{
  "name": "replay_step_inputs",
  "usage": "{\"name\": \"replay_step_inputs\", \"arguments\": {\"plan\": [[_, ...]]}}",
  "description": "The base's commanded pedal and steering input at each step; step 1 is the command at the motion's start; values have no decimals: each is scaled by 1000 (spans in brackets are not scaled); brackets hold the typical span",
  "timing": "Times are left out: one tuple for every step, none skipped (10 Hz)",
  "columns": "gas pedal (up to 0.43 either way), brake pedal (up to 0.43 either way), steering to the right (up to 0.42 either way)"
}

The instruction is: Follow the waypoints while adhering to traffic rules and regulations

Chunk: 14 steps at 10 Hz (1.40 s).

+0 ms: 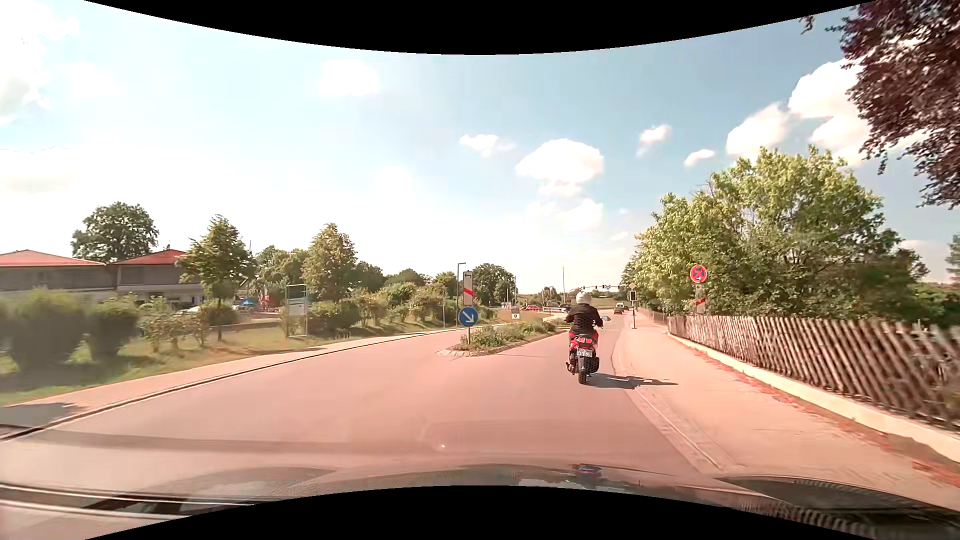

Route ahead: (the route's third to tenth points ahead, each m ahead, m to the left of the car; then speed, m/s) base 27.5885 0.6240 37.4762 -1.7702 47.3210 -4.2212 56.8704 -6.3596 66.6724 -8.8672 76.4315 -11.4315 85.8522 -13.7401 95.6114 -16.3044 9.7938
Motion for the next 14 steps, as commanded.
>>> {"name": "replay_step_inputs", "arguments": {"plan": [[197,12,69],[150,12,72],[130,6,74],[130,12,75],[130,12,75],[130,6,75],[110,12,75],[110,12,73],[110,12,70],[110,6,67],[110,12,64],[110,6,60],[110,12,58],[118,12,57]]}}
